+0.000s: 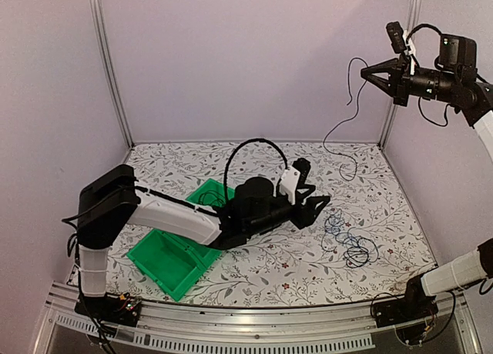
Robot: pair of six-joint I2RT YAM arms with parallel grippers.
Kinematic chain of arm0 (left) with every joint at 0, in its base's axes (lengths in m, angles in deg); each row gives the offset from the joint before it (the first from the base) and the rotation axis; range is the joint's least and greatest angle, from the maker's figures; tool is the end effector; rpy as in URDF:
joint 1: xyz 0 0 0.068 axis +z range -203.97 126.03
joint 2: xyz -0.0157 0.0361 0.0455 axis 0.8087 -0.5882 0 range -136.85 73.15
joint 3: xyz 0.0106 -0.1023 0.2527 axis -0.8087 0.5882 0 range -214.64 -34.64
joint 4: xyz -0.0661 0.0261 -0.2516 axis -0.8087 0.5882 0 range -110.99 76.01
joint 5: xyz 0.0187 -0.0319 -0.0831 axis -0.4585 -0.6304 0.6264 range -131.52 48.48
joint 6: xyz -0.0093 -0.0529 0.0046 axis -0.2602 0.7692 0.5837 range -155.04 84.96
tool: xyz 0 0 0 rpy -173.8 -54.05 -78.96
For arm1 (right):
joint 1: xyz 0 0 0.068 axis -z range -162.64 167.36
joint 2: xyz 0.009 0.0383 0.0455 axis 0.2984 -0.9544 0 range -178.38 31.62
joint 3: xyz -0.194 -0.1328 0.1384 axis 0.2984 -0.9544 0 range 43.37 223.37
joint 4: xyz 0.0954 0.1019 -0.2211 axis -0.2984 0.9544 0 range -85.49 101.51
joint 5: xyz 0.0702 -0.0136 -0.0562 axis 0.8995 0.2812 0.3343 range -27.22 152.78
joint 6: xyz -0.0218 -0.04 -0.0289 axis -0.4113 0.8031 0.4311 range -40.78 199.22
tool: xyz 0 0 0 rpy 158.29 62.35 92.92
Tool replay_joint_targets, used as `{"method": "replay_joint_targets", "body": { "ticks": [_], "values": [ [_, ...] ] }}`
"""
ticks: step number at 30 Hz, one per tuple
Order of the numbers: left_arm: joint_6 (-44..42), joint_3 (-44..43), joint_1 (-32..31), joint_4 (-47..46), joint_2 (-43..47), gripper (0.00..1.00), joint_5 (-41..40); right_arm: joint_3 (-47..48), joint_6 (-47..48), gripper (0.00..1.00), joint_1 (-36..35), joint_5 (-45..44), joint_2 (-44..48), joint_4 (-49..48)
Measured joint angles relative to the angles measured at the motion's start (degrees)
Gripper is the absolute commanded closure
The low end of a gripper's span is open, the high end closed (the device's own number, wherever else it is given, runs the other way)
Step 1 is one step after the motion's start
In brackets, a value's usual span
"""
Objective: Untangle the cables
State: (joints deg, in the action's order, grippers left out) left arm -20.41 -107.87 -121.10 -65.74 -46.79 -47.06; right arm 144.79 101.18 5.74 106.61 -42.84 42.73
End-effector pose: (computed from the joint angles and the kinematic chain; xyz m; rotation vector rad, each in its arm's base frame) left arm 0.1870 -0.4343 0.2013 0.6814 1.5617 -1.0140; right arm 0.2284 0.0720 0.5130 -1.0008 1.4260 0.5405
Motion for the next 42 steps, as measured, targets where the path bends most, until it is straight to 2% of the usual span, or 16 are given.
{"method": "replay_joint_targets", "body": {
  "ticks": [2, 7, 10, 16, 17, 22, 26, 29, 37, 42],
  "values": [
    [0.3, 1.4, 0.0, 1.7, 3.2, 0.45, -2.5, -1.1, 0.1, 1.0, -0.1, 0.0, -0.1, -0.5],
    [2.4, 1.3, 0.1, 17.3, 8.1, 0.44, -10.7, -2.7, 0.7, 1.0, -2.0, 0.3, -1.9, -1.5],
    [2.9, 4.4, 0.5, 26.0, 12.2, 0.43, -15.4, -2.8, 1.2, 1.0, -4.8, -0.1, -3.9, -2.0],
    [5.0, 11.4, 3.7, 39.2, 26.3, 0.31, -20.5, -2.2, 1.5, 1.0, -12.2, -1.4, -7.4, -3.2],
    [5.5, 11.6, 4.9, 40.9, 28.4, 0.32, -20.5, -1.7, 1.6, 1.0, -13.2, -1.5, -8.1, -3.3],
    [10.3, 11.3, 16.5, 49.8, 36.2, 0.35, -14.3, 2.8, 1.9, 1.0, -19.8, -3.4, -14.1, -3.6],
    [11.2, 10.9, 26.4, 56.6, 38.5, 0.31, -11.6, 8.3, 2.1, 1.0, -25.1, -4.5, -20.3, -3.5],
    [9.9, 10.9, 30.5, 59.9, 40.9, 0.27, -12.0, 12.0, 2.1, 1.0, -28.5, -4.8, -24.9, -3.3],
    [1.7, 11.5, 43.2, 61.5, 42.6, 0.29, -13.9, 21.3, 2.4, 1.0, -37.9, -6.9, -35.4, -2.1],
    [-1.6, 15.4, 50.4, 61.5, 42.1, 0.3, -13.0, 26.2, 3.5, 1.0, -41.9, -9.5, -40.5, -2.5]
  ]
}}
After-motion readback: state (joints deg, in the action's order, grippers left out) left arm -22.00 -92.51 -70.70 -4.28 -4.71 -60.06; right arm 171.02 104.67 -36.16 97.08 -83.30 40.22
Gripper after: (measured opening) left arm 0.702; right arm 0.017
